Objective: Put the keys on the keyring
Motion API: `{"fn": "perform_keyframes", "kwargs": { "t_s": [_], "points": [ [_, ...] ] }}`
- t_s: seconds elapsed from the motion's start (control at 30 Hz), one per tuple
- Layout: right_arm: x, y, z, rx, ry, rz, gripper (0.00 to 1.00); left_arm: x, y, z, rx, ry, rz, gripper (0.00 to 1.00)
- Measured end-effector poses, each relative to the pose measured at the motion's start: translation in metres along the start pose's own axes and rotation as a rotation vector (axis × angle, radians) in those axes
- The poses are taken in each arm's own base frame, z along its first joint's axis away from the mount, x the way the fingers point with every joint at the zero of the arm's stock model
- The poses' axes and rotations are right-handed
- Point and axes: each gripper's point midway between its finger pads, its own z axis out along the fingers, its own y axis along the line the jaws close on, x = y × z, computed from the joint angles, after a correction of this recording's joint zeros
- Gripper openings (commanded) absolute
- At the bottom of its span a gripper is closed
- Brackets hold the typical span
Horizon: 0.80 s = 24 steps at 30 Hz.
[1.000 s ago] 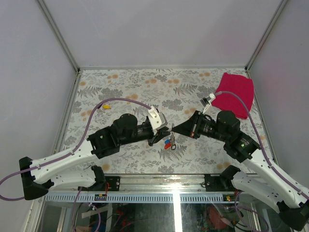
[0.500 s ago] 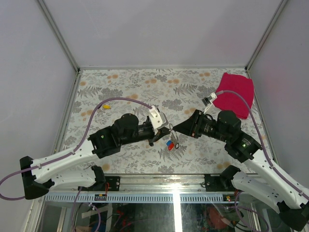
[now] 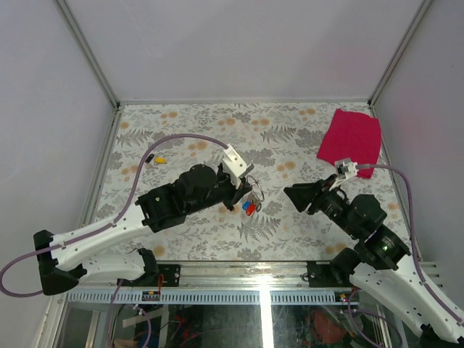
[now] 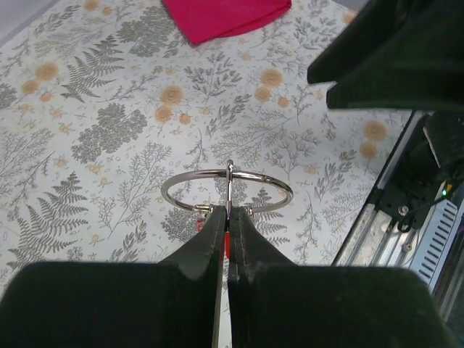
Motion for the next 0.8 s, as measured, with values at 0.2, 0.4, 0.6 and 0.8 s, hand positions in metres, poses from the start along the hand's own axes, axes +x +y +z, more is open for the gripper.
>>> {"fn": "perform_keyframes", "kwargs": {
  "t_s": [0.2,0.4,0.6,0.8],
  "points": [
    [0.023,-0.032,0.005,-0.001,-0.079,-0.189,0.57,-0.017,0.008,0.004,-0.074,0.014,-0.066,0.00],
    [0.021,-0.026,0.010,-0.095,-0.151,-0.375,0.58,-0.028,0.013,0.007,-0.121,0.040,-0.112,0.00],
    [0.026,-0.013,0.024,-0.197,-0.134,-0.518,0.57,-0.035,0.015,0.008,-0.146,0.058,-0.141,0.00],
    [0.047,-0.008,0.043,-0.276,-0.052,-0.558,0.56,-0.032,0.016,0.009,-0.161,0.077,-0.153,0.00]
  ]
}}
